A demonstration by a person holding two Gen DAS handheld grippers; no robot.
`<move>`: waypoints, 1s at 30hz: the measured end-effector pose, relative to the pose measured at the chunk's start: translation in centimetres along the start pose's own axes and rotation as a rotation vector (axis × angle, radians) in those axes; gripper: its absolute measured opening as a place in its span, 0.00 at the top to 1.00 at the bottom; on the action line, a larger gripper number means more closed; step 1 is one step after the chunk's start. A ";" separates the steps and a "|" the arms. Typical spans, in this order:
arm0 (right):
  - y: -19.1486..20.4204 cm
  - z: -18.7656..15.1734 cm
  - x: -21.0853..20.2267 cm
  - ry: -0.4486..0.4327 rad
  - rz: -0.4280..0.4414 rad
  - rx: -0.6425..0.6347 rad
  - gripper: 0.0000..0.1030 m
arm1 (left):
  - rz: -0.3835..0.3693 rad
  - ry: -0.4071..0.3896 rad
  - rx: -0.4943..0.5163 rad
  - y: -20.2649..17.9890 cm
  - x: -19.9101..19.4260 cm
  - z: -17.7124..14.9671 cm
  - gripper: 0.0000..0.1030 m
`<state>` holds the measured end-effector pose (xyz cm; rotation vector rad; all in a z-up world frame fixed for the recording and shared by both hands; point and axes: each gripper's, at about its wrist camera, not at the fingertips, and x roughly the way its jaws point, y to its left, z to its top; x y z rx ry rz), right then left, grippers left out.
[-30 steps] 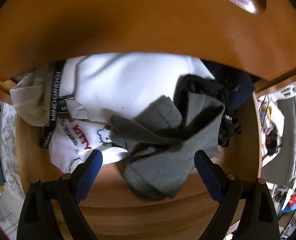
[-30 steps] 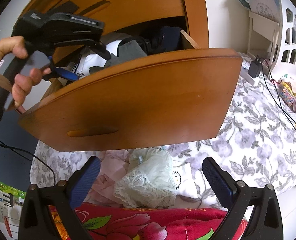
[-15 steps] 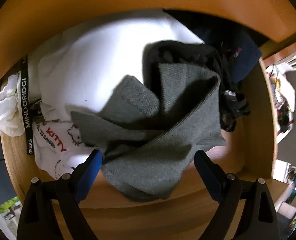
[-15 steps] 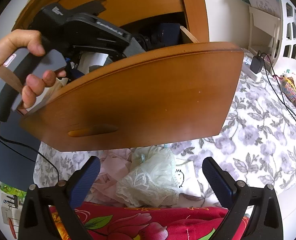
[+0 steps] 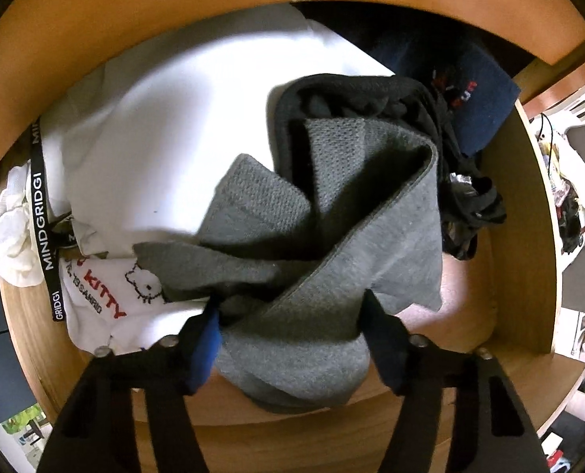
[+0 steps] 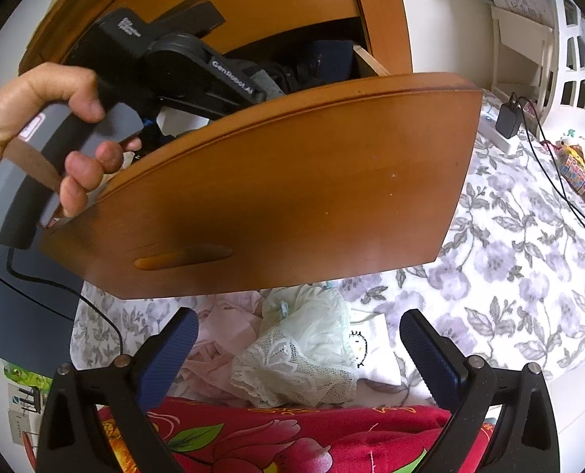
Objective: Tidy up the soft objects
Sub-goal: 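Close the left gripper on the grey cloth, then lift the grey cloth up out of the drawer with the left gripper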
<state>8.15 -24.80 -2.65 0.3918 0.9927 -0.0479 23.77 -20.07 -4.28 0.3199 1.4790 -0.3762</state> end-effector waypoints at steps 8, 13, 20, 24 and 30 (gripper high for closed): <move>-0.1 0.0 0.0 0.002 0.005 0.009 0.00 | -0.073 -0.073 -0.023 2.0 -0.9 -1.6 0.61; -0.1 0.0 0.0 0.002 0.006 0.011 0.00 | -0.139 -0.122 -0.066 4.3 -1.7 -2.3 0.67; -0.1 0.0 0.0 0.003 0.007 0.012 0.00 | -0.191 -0.247 -0.080 5.2 -4.4 -4.7 0.71; -0.1 0.0 0.0 0.001 0.007 0.014 0.00 | -0.219 -0.328 -0.110 7.1 -6.8 -6.1 0.73; -0.1 -0.1 0.0 0.002 0.005 0.015 0.00 | -0.266 -0.405 -0.160 9.3 -9.4 -7.8 0.75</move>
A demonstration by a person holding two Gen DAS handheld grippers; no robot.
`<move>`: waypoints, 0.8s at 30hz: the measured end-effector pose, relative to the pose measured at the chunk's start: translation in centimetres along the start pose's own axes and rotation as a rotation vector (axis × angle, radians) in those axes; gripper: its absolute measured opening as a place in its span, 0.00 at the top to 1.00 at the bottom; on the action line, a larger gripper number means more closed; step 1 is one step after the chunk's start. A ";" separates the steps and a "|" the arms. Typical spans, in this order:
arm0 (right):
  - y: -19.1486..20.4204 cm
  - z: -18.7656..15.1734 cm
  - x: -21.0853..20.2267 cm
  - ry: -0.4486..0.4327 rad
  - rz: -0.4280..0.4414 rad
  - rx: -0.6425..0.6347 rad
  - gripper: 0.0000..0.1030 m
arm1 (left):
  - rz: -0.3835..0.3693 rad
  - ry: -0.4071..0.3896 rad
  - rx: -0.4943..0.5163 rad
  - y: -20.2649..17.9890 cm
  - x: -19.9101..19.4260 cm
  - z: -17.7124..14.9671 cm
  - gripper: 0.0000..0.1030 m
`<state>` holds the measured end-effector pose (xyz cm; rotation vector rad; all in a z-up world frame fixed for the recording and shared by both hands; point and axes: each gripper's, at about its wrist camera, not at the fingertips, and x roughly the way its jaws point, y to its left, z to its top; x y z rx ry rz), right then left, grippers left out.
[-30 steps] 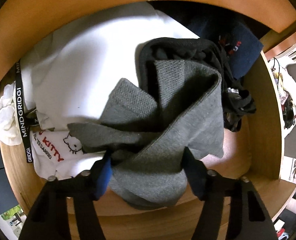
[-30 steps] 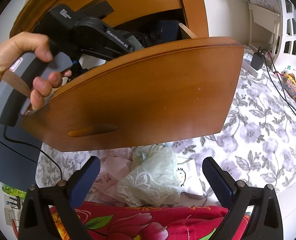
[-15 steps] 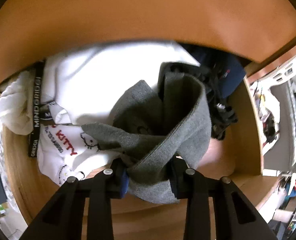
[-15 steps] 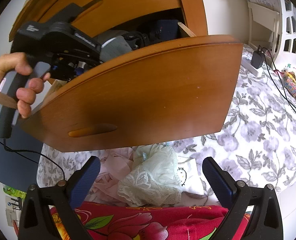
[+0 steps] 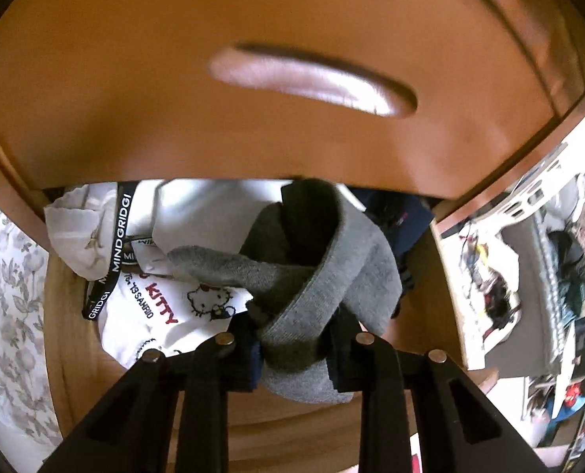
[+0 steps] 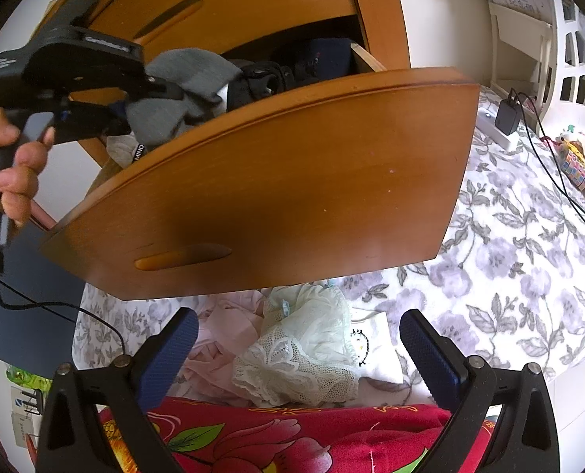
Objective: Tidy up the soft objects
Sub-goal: 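Lift the grey cloth up out of the drawer with the left gripper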
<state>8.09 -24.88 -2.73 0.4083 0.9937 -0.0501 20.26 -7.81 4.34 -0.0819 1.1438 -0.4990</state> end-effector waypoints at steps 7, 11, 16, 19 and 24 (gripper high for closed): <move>0.0 0.0 0.0 0.001 0.001 0.002 0.00 | -0.044 -0.117 -0.021 0.3 -3.4 -0.1 0.75; -0.1 0.0 0.0 0.000 -0.002 0.000 0.00 | -0.063 -0.177 -0.033 1.0 -5.0 -0.9 0.76; -0.1 0.0 0.0 0.000 -0.005 0.002 0.00 | -0.080 -0.247 -0.053 1.4 -6.3 -2.5 0.76; 0.0 0.0 -0.1 -0.001 -0.013 -0.003 0.00 | -0.077 -0.287 -0.058 1.6 -7.8 -3.6 0.76; 0.0 0.0 -0.1 -0.003 -0.022 -0.005 0.00 | -0.101 -0.354 -0.079 2.0 -10.1 -5.6 0.75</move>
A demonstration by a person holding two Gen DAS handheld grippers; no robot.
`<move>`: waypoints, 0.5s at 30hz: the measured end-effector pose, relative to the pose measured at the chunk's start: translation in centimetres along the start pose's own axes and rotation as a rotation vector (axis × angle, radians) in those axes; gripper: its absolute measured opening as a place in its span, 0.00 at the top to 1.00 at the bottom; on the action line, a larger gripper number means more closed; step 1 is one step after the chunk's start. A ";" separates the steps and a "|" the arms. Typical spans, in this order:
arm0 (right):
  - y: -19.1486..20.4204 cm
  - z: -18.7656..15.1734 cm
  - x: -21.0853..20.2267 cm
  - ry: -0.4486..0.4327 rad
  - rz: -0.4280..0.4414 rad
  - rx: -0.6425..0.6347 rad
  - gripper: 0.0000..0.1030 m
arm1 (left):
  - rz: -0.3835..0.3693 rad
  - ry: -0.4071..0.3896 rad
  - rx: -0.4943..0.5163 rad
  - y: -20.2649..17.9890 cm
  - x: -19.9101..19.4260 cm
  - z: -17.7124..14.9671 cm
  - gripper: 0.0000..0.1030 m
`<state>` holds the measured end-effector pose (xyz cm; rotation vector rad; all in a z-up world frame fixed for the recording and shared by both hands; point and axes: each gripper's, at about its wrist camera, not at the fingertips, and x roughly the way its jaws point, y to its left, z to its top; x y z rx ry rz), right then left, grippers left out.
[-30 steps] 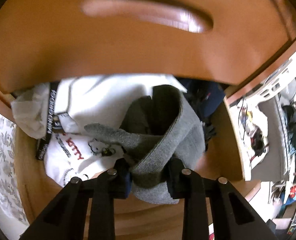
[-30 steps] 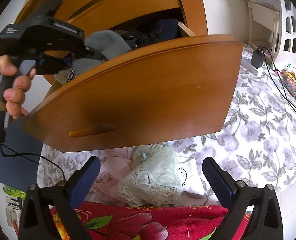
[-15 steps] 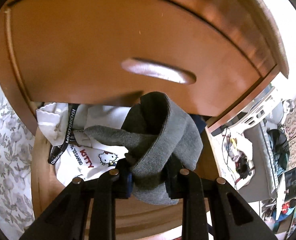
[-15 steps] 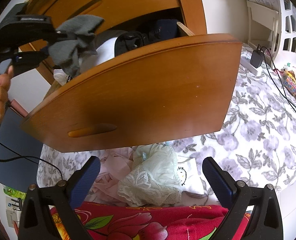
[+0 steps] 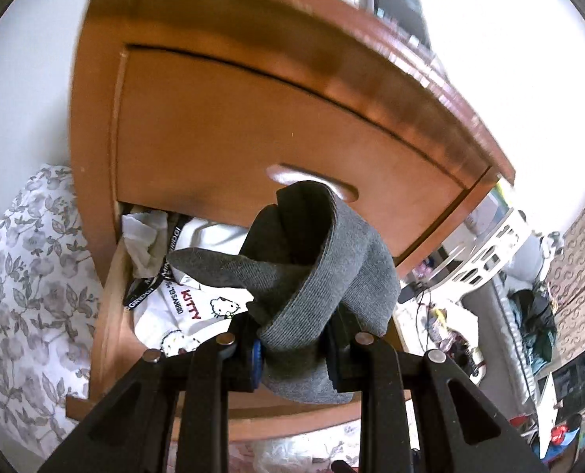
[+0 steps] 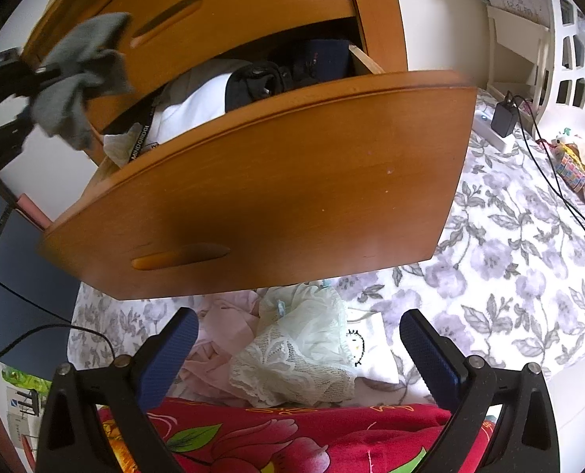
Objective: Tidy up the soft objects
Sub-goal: 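Lift the grey cloth up out of the drawer with the left gripper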
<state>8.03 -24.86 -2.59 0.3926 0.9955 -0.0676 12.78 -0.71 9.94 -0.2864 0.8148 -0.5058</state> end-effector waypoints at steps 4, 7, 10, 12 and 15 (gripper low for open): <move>0.1 0.0 -0.1 -0.003 -0.010 -0.002 0.00 | 0.024 -0.047 0.006 0.3 -2.3 -0.7 0.75; 0.1 0.0 0.0 -0.002 -0.017 -0.005 0.00 | 0.033 -0.085 0.005 0.6 -4.2 -1.2 0.75; 0.1 0.0 0.0 0.002 -0.023 -0.005 0.00 | 0.040 -0.111 0.010 0.6 -5.6 -1.9 0.75; 0.2 0.0 0.0 0.002 -0.027 -0.007 0.00 | 0.040 -0.128 0.003 0.8 -6.8 -2.0 0.75; 0.2 0.0 -0.1 0.000 -0.036 -0.013 0.00 | 0.050 -0.162 0.000 1.0 -8.4 -2.3 0.75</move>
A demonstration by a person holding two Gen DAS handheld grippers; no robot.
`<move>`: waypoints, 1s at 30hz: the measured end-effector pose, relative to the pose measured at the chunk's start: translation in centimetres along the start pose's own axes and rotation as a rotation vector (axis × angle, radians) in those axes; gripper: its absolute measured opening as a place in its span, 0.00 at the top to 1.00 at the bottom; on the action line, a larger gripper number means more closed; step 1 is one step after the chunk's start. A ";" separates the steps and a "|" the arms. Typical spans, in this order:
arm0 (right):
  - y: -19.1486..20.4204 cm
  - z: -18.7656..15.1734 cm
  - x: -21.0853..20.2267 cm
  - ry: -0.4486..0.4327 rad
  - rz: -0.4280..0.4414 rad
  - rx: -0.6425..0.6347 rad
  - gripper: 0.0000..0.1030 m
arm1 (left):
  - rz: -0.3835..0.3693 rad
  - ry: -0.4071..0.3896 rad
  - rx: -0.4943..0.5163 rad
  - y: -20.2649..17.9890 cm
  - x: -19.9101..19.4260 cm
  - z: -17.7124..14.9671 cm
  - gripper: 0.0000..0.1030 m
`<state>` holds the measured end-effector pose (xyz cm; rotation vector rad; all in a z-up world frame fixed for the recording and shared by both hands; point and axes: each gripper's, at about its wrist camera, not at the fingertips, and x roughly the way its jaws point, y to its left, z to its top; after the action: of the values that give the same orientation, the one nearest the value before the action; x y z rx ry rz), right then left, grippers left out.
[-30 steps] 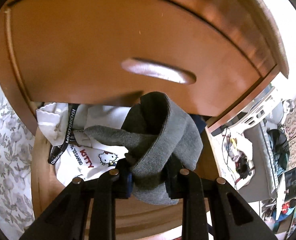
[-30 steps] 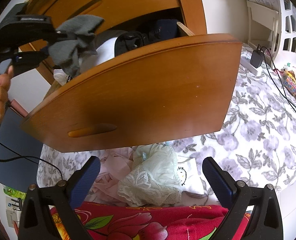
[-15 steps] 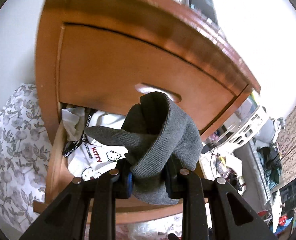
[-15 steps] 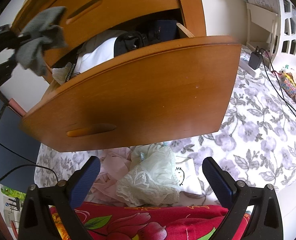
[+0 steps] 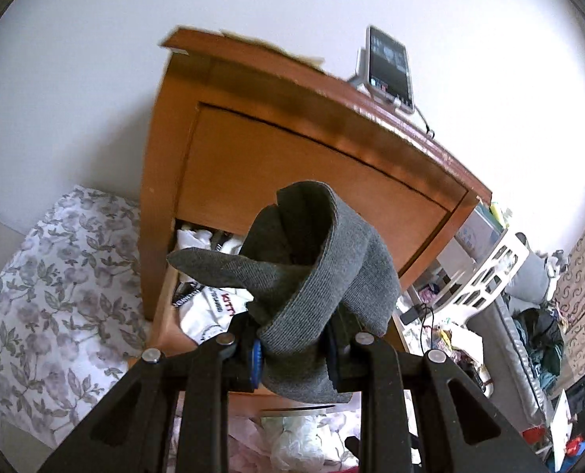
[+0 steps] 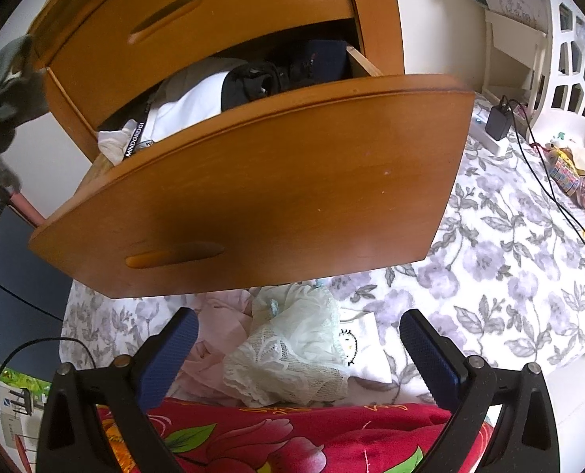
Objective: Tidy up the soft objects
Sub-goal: 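Lift the grey cloth up out of the drawer with the left gripper, then carry the grey cloth down toward the bedspread with the left gripper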
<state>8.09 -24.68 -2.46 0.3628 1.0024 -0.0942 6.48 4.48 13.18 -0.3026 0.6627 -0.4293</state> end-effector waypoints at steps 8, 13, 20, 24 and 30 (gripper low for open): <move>0.0 0.0 0.1 0.008 -0.012 -0.006 0.00 | -0.010 -0.060 0.003 0.5 -4.1 -0.6 0.75; 0.1 0.0 0.1 0.006 -0.021 -0.011 0.00 | 0.002 -0.089 0.015 0.3 -6.1 -1.2 0.75; 0.2 -0.1 0.0 0.005 -0.032 -0.014 0.00 | -0.013 -0.078 0.024 -0.3 -7.2 -2.2 0.75; 0.2 -0.1 -0.1 -0.001 -0.041 -0.017 0.00 | -0.013 -0.044 0.014 -0.2 -6.9 -3.2 0.75; 0.4 -0.2 -0.3 -0.008 -0.051 -0.026 0.00 | -0.002 0.038 -0.002 0.5 -5.4 -4.7 0.75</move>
<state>7.85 -24.26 -2.21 0.3127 1.0042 -0.1289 -0.27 6.83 12.32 -0.2976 0.7003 -0.4372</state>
